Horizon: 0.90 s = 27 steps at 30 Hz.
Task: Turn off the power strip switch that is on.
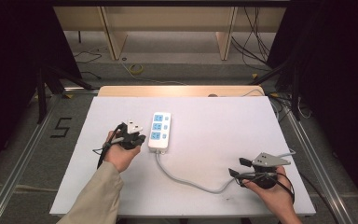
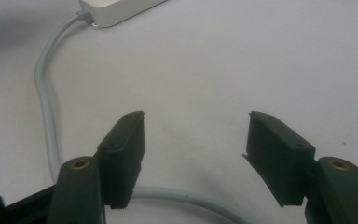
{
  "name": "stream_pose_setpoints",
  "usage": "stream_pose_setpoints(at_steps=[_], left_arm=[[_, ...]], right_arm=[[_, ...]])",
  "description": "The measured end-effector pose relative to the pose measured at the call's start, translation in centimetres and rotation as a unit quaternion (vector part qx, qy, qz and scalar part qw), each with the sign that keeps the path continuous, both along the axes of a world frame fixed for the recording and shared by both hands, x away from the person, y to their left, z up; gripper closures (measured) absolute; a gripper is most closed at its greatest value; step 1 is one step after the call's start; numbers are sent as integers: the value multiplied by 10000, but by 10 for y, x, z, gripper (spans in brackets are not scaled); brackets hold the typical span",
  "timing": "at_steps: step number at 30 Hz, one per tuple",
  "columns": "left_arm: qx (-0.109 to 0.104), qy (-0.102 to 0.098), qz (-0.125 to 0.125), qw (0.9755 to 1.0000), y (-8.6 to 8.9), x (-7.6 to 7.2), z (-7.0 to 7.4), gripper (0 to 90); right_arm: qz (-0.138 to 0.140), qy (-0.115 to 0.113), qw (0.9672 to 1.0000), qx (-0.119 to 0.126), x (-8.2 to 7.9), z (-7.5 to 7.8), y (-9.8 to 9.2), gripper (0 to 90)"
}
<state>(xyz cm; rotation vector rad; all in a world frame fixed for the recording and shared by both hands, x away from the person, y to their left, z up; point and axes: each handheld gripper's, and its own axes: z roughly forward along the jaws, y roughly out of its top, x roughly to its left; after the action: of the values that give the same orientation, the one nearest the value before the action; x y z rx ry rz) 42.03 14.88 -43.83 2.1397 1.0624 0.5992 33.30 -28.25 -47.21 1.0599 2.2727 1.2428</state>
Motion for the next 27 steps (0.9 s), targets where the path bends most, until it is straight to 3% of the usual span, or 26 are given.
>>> stream_pose_setpoints(at_steps=[19, 27], left_arm=[[39, 78, -115, 9999, -13, 25, 6, 899], [165, 67, -143, 9997, -19, 35, 4, 899]], right_arm=[[-4, -11, 10000, 1, 1, 0, -1, 380], [4, -20, 10000, -13, 1, 0, -1, 380]])
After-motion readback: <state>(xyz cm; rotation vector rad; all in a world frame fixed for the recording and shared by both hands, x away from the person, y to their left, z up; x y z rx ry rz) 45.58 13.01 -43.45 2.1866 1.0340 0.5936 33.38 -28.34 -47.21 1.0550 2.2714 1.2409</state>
